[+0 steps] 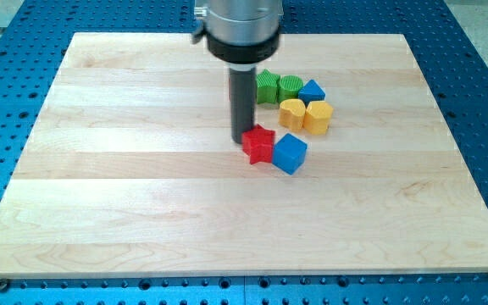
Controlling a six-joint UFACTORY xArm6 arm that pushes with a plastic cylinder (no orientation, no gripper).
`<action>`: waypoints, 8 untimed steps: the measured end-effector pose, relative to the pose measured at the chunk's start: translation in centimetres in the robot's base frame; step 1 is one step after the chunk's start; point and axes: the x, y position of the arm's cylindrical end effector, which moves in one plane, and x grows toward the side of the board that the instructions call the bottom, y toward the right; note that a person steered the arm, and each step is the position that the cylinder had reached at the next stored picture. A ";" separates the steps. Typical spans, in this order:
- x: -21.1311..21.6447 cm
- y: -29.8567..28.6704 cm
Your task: Place the yellow blocks below the red circle
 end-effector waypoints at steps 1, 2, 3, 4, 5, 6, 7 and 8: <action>1.1 4.8; 1.4 8.8; 1.4 14.1; -0.3 18.6; -2.4 19.6; -2.6 15.9; -2.6 11.4; -2.6 7.5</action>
